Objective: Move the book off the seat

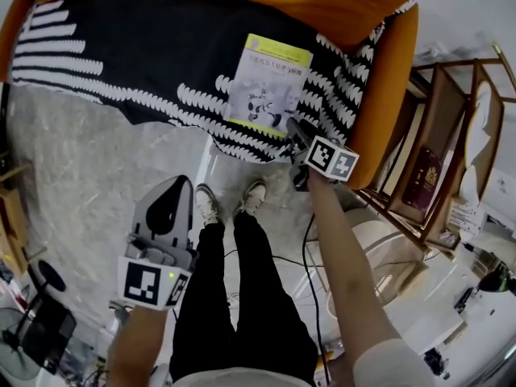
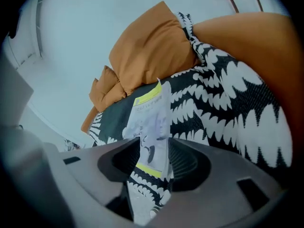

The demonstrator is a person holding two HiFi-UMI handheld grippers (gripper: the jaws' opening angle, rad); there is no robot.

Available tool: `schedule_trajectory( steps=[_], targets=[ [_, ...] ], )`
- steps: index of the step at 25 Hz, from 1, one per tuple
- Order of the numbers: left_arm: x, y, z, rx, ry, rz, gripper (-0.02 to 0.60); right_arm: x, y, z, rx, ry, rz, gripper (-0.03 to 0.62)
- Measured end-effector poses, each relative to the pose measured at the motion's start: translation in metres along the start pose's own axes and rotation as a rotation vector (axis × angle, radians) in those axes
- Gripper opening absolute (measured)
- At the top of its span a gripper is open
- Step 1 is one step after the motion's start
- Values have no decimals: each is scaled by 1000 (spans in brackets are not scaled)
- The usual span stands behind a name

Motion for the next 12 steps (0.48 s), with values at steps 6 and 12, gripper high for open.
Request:
schedule_trajectory(
  steps=[6, 12],
  targets=[
    [15, 12, 3, 9, -9, 34, 15, 20, 8, -27, 50, -13, 50, 226],
    [30, 19, 0, 26, -1, 70, 15, 35, 8, -45, 113, -43, 69, 258]
  ],
)
Point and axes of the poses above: the fingertips, and each gripper's own axes: x forward along the fingers, z to its left, y out of its underside, the point moved 5 cm from there along -x, backward along the fingers, and after that the axes turned 15 degrees about -y, right-handed, at the moved point
